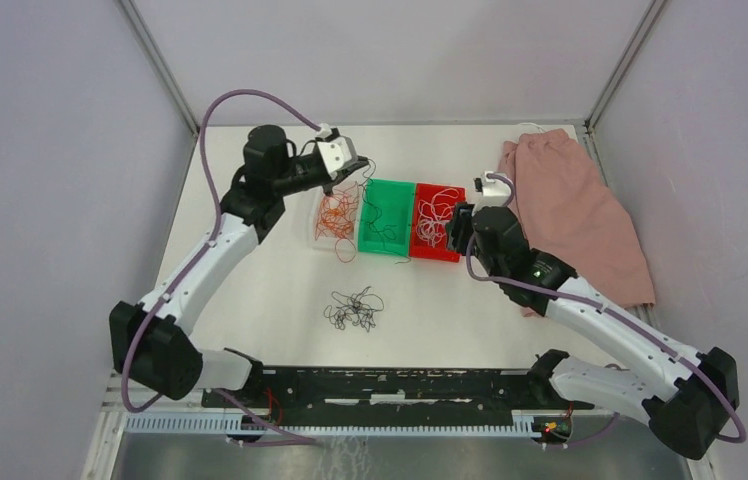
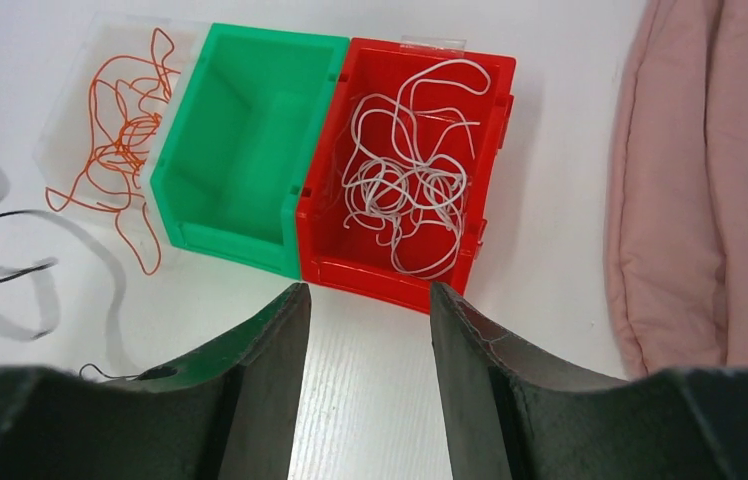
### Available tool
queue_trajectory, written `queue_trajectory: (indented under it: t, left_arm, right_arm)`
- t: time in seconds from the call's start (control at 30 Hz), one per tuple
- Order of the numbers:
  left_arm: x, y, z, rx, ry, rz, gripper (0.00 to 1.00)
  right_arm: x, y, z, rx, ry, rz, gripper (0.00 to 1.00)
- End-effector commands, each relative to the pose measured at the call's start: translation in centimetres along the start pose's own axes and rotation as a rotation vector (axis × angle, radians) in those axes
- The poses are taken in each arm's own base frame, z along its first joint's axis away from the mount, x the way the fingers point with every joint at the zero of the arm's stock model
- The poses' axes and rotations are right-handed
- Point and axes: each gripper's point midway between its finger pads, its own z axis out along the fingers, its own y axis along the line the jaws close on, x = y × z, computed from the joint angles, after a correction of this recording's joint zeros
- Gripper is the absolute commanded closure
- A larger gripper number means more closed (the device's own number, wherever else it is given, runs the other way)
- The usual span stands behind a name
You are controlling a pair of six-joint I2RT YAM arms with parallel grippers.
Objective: Untangle the cables
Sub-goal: Untie the cable, then place the cable in the bin.
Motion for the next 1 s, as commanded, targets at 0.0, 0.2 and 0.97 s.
queue_trajectory:
  t: [0.0,0.2,0.97]
  left_arm:
    - [3.2,1.1,2.1,0.003,0.062,0.195,0.97]
    - [7.6,1.8,4.2,0.043,0.155,0.316,0.97]
    - [7.6,5.7,9.6,-0.095,0.219,0.552,0.97]
  right_arm:
    - [-2.8,-0.5,-1.4,0.014,-0.085,0.032,0.46]
    - [-2.8,-1.7,-2.3,0.040,-0.093,0.018,0.45]
    - [-1.3,-1.7,-2.6,0.007,-0.070,0.054,0.45]
